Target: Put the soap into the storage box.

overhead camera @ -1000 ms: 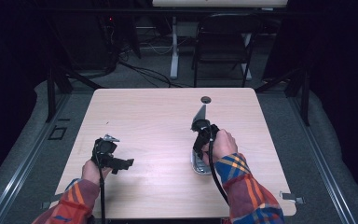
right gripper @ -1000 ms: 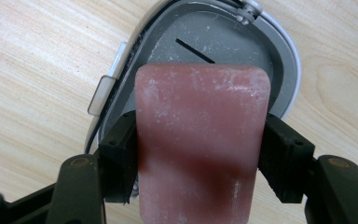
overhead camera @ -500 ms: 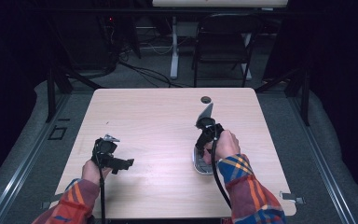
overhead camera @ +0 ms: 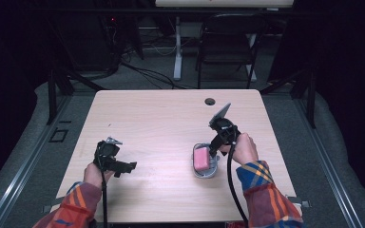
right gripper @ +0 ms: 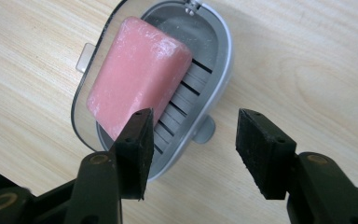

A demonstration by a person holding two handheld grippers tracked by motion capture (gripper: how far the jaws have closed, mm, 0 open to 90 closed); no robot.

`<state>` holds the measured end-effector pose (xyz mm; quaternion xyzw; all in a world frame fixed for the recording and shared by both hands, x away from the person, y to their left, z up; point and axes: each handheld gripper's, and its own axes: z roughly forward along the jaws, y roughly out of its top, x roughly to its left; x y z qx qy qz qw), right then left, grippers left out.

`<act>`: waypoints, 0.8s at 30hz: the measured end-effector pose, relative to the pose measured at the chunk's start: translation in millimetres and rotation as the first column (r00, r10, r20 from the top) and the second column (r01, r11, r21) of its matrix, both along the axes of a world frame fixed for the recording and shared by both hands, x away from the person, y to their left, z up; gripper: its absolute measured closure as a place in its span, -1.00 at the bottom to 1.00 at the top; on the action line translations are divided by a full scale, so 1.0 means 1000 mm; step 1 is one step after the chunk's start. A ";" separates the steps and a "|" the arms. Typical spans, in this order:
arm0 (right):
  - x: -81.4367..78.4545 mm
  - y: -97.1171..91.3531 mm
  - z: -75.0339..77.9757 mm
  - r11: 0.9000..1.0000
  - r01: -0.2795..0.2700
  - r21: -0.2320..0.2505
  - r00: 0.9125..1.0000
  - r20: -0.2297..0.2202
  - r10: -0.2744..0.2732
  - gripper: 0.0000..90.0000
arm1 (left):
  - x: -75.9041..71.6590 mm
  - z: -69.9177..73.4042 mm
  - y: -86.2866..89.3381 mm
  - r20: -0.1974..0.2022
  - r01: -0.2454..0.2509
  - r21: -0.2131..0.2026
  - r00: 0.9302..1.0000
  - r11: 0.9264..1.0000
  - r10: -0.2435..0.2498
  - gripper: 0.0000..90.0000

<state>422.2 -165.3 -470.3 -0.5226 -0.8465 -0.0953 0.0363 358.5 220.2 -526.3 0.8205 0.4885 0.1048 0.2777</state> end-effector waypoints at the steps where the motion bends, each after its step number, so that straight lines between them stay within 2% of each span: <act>1: -0.001 -0.002 0.002 1.000 -0.004 0.005 1.000 0.013 0.004 0.00 | 0.000 0.000 0.000 0.001 0.000 0.001 1.000 1.000 0.000 -0.99; 2: -0.003 -0.003 0.002 1.000 -0.001 0.015 1.000 0.028 0.001 -0.03 | 0.000 0.000 0.000 0.002 0.000 0.000 1.000 1.000 0.000 -0.99; 3: -0.003 -0.005 0.005 1.000 -0.028 0.004 0.999 0.027 0.027 -0.05 | 0.000 0.000 0.000 0.002 0.000 0.000 1.000 1.000 0.000 -0.99; 4: -0.006 -0.006 0.005 1.000 -0.013 0.023 0.999 0.052 0.011 -0.09 | 0.000 0.000 0.000 0.002 0.000 0.001 1.000 1.000 0.000 -0.99; 6: -0.008 -0.011 0.010 0.999 -0.047 0.015 0.997 0.063 0.046 -0.17 | 0.000 0.000 0.000 0.003 -0.002 -0.001 1.000 1.000 0.002 -0.99; 11: -0.016 -0.023 0.017 0.997 -0.069 0.023 0.990 0.122 0.066 -0.34 | 0.000 0.000 0.000 0.005 -0.001 -0.003 1.000 1.000 0.001 -1.00; 14: -0.022 -0.031 0.020 0.997 -0.073 0.025 0.985 0.159 0.068 -0.46 | 0.000 0.000 0.000 0.006 0.000 -0.004 1.000 1.000 0.000 -1.00; 16: -0.025 -0.036 0.022 0.997 -0.070 0.021 0.984 0.168 0.066 -0.51 | 0.000 0.000 0.000 0.006 -0.002 -0.006 1.000 1.000 0.002 -1.00; 17: -0.027 -0.039 0.021 0.998 -0.061 0.034 0.980 0.193 0.053 -0.53 | 0.000 0.000 0.000 0.005 -0.002 -0.006 1.000 1.000 0.002 -1.00; 19: -0.029 -0.044 0.024 0.998 -0.068 0.014 0.980 0.189 0.064 -0.58 | 0.001 0.000 0.000 0.005 -0.002 -0.006 1.000 1.000 0.002 -1.00; 20: -0.030 -0.046 0.023 0.998 -0.068 0.019 0.976 0.207 0.062 -0.60 | 0.001 0.000 0.000 0.004 -0.003 -0.007 1.000 1.000 0.003 -1.00; 24: -0.034 -0.053 0.025 0.998 -0.068 0.015 0.971 0.232 0.063 -0.68 | 0.001 -0.001 0.000 0.003 -0.005 -0.010 1.000 1.000 0.005 -1.00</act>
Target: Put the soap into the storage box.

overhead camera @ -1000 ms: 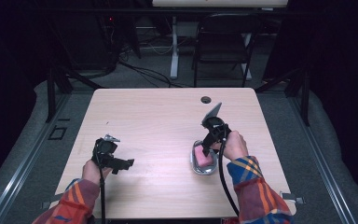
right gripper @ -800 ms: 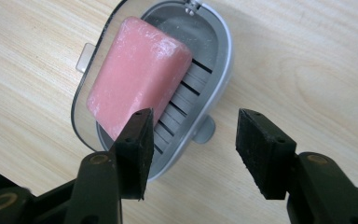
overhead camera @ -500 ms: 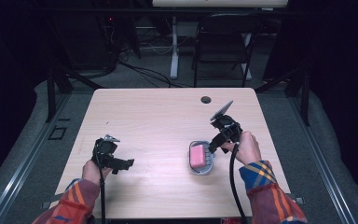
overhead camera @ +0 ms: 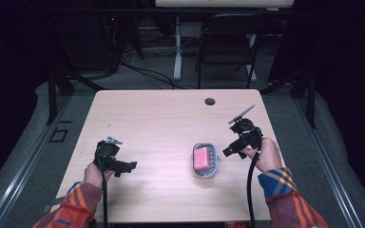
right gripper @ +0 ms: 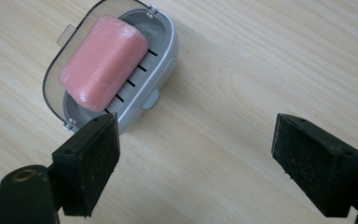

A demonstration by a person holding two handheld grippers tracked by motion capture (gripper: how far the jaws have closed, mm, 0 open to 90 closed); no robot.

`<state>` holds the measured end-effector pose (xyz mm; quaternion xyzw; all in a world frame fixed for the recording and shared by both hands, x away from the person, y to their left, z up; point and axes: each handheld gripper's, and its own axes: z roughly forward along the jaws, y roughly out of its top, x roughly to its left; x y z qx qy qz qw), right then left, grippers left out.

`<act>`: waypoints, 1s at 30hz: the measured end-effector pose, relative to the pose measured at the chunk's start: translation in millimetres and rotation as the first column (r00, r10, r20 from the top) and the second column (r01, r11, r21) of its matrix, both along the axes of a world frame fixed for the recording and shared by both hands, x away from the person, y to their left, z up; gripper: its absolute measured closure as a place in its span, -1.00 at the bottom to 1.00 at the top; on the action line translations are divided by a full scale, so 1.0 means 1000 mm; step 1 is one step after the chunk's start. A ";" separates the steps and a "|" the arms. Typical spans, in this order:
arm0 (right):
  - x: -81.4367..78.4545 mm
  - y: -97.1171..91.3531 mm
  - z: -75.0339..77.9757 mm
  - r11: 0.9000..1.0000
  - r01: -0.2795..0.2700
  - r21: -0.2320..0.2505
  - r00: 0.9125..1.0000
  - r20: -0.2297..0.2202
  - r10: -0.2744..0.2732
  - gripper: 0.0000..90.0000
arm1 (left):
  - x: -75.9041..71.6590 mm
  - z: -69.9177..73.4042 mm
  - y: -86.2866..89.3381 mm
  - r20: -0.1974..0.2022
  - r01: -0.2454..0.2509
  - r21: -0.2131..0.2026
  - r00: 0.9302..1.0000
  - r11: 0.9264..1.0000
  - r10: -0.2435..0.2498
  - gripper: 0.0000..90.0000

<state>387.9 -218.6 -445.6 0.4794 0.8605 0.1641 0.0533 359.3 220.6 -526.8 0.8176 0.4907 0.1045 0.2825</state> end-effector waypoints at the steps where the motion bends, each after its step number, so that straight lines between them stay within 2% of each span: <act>1: -0.001 -0.002 0.000 1.000 -0.002 0.001 1.000 0.013 0.002 -0.69 | 0.000 0.000 0.000 -0.001 0.003 0.001 1.000 1.000 -0.003 -1.00; 5: -0.006 -0.008 -0.001 1.000 0.003 -0.004 0.999 0.047 -0.003 -0.82 | 0.001 -0.001 0.000 -0.002 0.003 -0.002 1.000 1.000 -0.003 -1.00; 9: -0.011 -0.019 -0.004 0.999 0.008 -0.035 0.998 0.068 -0.005 -0.99 | 0.001 -0.001 -0.001 -0.002 0.003 -0.002 1.000 1.000 -0.003 -1.00; 10: -0.013 -0.022 -0.005 0.999 0.012 -0.040 0.997 0.070 -0.009 -1.00 | 0.001 -0.001 -0.001 -0.002 0.003 -0.002 1.000 1.000 -0.003 -1.00; 13: -0.019 -0.033 -0.009 0.999 0.030 -0.029 0.993 0.116 -0.026 -1.00 | 0.001 -0.001 0.000 -0.005 0.001 -0.001 1.000 1.000 -0.001 -1.00; 17: -0.028 -0.048 -0.017 0.999 0.033 -0.014 0.992 0.126 -0.031 -1.00 | 0.001 -0.001 0.000 -0.001 0.002 0.000 1.000 1.000 -0.002 -1.00; 22: -0.043 -0.066 -0.029 0.999 0.053 0.005 0.982 0.179 -0.053 -1.00 | 0.000 -0.001 0.000 0.000 0.000 -0.003 1.000 1.000 0.000 -1.00; 24: -0.048 -0.071 -0.035 0.998 0.059 -0.001 0.982 0.182 -0.057 -1.00 | 0.000 -0.001 0.000 0.002 0.000 -0.004 1.000 1.000 0.000 -1.00; 26: -0.054 -0.076 -0.041 0.998 0.065 0.004 0.977 0.204 -0.064 -1.00 | 0.000 -0.001 0.000 -0.001 0.001 -0.003 1.000 1.000 -0.001 -1.00; 27: -0.056 -0.078 -0.044 0.998 0.058 0.016 0.977 0.206 -0.060 -1.00 | 0.000 -0.001 -0.001 -0.001 0.002 -0.004 1.000 1.000 -0.002 -1.00; 28: -0.059 -0.080 -0.047 0.998 0.064 0.022 0.973 0.220 -0.067 -1.00 | -0.001 -0.001 0.000 0.002 0.004 -0.004 1.000 1.000 -0.004 -1.00; 30: -0.059 -0.082 -0.053 0.998 0.068 0.016 0.978 0.194 -0.070 -1.00 | -0.001 -0.001 0.000 0.002 0.004 -0.004 1.000 1.000 -0.004 -1.00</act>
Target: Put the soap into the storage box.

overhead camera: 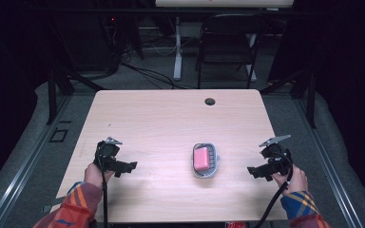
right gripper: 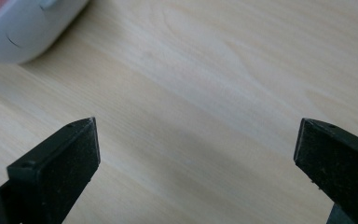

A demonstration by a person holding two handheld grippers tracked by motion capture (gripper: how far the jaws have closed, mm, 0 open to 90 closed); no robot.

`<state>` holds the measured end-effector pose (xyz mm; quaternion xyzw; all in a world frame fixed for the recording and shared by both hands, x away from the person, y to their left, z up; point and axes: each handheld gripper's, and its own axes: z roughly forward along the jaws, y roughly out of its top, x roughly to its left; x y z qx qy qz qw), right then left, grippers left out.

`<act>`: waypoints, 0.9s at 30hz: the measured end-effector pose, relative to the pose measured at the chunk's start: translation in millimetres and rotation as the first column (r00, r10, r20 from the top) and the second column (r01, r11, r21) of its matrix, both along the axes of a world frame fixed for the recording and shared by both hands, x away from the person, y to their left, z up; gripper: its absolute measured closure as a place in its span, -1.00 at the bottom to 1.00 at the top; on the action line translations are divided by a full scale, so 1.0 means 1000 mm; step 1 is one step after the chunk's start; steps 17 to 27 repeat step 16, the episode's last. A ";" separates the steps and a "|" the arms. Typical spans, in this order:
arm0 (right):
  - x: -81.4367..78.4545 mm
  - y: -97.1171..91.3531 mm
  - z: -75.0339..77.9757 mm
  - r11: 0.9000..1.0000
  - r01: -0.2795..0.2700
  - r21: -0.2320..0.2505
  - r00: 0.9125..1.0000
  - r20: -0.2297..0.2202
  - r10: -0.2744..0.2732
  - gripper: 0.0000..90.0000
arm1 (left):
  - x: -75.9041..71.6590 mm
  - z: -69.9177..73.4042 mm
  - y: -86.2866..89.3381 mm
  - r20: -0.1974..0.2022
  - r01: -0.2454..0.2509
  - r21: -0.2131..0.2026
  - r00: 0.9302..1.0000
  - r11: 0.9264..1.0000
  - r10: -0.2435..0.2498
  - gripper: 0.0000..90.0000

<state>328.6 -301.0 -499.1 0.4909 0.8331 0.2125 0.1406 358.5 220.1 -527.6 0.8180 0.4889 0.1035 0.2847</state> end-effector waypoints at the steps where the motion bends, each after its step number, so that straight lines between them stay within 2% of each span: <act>1: -0.001 -0.001 -0.003 1.000 0.003 0.008 1.000 -0.007 -0.003 -1.00 | 0.000 0.000 0.000 0.000 0.001 -0.001 1.000 1.000 -0.001 -1.00; 2: -0.001 -0.001 -0.007 1.000 0.002 0.004 1.000 -0.010 -0.002 -1.00 | 0.000 0.000 0.000 0.002 0.003 -0.001 1.000 1.000 -0.003 -1.00; 4: -0.001 -0.003 -0.014 1.000 -0.002 -0.018 0.999 -0.043 0.002 -1.00 | 0.000 0.000 0.000 0.005 0.008 -0.003 1.000 1.000 -0.008 -1.00; 7: -0.001 -0.004 -0.021 1.000 -0.004 -0.020 0.998 -0.070 0.003 -1.00 | 0.000 0.001 0.000 0.007 0.011 -0.003 1.000 1.000 -0.011 -1.00; 8: -0.001 -0.005 -0.023 0.999 -0.001 -0.037 0.998 -0.063 -0.002 -1.00 | 0.000 0.001 0.000 0.007 0.012 -0.004 1.000 1.000 -0.012 -1.00; 9: -0.001 -0.004 -0.024 1.000 -0.003 -0.023 0.998 -0.062 0.001 -1.00 | 0.000 0.000 -0.001 0.008 0.012 -0.007 1.000 1.000 -0.012 -1.00; 11: 0.000 -0.003 -0.024 1.000 -0.008 -0.028 0.998 -0.068 0.006 -1.00 | 0.001 0.000 -0.001 0.008 0.018 -0.006 1.000 1.000 -0.018 -1.00; 15: 0.000 0.002 -0.025 0.998 -0.043 -0.050 0.998 -0.054 0.041 -1.00 | 0.002 0.000 0.000 0.003 0.027 -0.008 1.000 1.000 -0.027 -1.00; 16: 0.001 0.002 -0.025 0.998 -0.056 -0.038 0.997 -0.055 0.054 -1.00 | 0.002 0.000 0.000 0.001 0.027 -0.009 1.000 1.000 -0.027 -1.00; 27: 0.001 0.002 -0.025 0.998 -0.056 -0.038 0.997 -0.055 0.054 -1.00 | 0.002 0.000 0.000 0.001 0.027 -0.009 1.000 1.000 -0.027 -1.00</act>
